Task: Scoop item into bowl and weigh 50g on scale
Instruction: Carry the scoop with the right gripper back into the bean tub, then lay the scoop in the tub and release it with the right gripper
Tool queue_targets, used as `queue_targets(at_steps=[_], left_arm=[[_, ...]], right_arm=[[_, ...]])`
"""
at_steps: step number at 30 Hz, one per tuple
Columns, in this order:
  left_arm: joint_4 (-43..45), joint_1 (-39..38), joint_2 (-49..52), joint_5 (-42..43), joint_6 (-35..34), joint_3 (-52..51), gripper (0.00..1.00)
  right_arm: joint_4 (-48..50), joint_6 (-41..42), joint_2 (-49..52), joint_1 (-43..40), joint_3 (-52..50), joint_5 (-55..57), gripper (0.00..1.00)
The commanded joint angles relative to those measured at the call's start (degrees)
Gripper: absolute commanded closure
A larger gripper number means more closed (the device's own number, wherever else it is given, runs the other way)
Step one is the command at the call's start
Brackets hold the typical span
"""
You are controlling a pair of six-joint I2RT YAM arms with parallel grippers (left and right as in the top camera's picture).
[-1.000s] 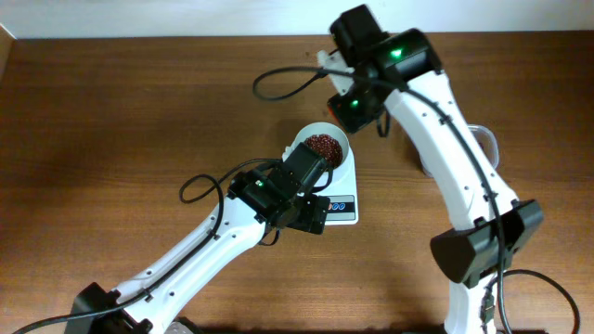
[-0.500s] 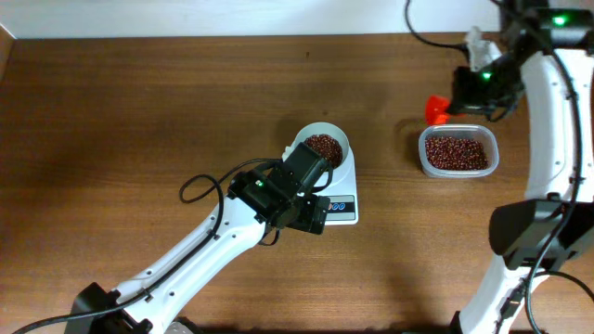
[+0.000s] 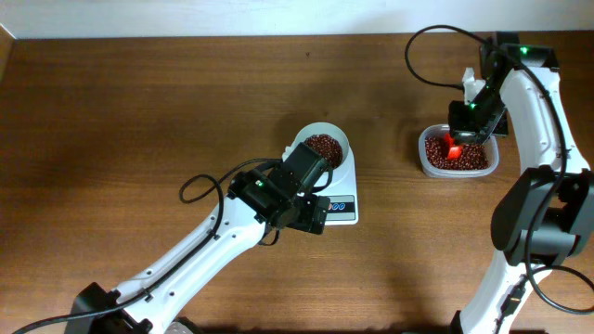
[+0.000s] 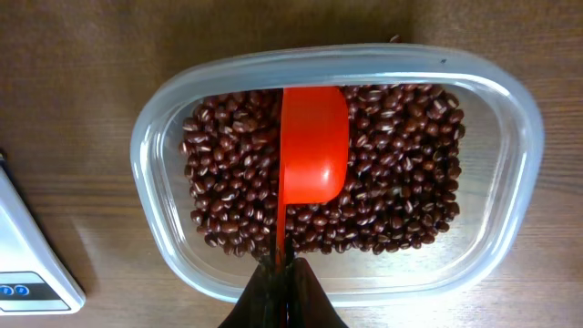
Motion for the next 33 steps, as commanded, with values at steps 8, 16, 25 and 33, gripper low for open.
queue_targets(at_steps=[8,16,25,33], left_arm=[[-0.1,-0.3,-0.9,0.6,-0.9,1.1,0.01],[-0.1,-0.3,-0.9,0.6,-0.9,1.1,0.01],[-0.1,-0.3,-0.9,0.6,-0.9,1.1,0.01],[-0.1,-0.3,-0.9,0.6,-0.9,1.1,0.01]], right_arm=[[2.0,0.7,0.2,-0.1,-1.2,12.7,0.28],[7.4,1.3,0.2,-4.0,-1.2,21.8,0.02],[1.0,-5.2,-0.7,-9.4,13.6,-14.6,0.3],[-10.6,-2.5,-0.5,-0.9,6.2,-13.4,0.96]])
